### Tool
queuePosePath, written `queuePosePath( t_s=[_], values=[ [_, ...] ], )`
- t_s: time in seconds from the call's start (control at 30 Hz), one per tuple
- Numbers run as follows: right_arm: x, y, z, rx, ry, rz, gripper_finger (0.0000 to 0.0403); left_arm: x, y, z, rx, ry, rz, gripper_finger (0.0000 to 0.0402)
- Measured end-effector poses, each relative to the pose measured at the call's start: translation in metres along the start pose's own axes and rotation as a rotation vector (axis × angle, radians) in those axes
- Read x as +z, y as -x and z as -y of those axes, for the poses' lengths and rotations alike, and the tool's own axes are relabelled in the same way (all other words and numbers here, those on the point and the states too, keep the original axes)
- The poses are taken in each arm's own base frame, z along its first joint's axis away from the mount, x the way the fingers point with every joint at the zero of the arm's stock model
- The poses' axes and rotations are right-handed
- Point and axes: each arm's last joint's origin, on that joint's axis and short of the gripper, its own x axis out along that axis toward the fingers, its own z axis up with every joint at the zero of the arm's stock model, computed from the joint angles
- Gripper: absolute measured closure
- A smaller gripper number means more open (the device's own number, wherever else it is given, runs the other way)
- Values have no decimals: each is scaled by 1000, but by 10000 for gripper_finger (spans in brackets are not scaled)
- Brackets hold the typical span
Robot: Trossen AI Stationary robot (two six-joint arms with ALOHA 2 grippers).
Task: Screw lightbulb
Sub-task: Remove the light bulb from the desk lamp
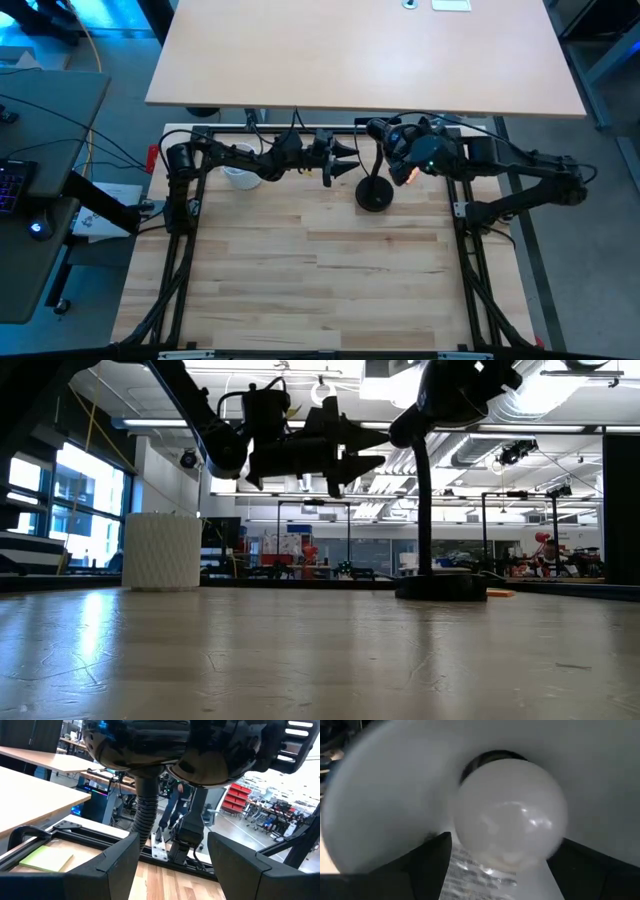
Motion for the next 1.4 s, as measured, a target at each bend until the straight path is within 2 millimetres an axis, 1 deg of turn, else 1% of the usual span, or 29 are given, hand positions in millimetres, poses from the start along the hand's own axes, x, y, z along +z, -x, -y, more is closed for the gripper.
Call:
queuePosePath(
  t_s=[0.27, 0.43, 0.57, 0.8, 0.93, 1.0, 1.07, 1.17, 1.3, 1.4],
  values=[
    [6, -5, 4, -23, 116, 40, 96, 0, 0, 0, 0, -5, -1, 173],
    [6, -5, 5, -81, 287, 54, 96, 0, 0, 0, 1, -5, -1, 173],
    [7, -5, 6, -127, 477, 54, 96, 0, 0, 0, 1, 0, -1, 173],
    [7, -4, 7, -187, 946, 19, 96, 0, 0, 0, 4, 3, 0, 173],
    [6, -1, 6, -310, 1182, -9, 96, 0, 0, 0, 5, 5, -2, 173],
    [6, 2, 4, -388, 1255, -22, 96, 0, 0, 0, 5, 5, -3, 173],
    [5, 5, 1, -440, 1264, -18, 96, -1, 0, 0, 6, 5, -3, 173],
    [2, 10, -4, -420, 1177, 33, 96, -1, 0, 0, 6, 6, -4, 173],
    [-3, 14, -9, -338, 980, 81, 96, -1, 0, 0, 6, 8, -5, 173],
    [-8, 15, -9, -284, 819, 76, 96, -1, 0, 0, 6, 21, -5, 173]
  ],
)
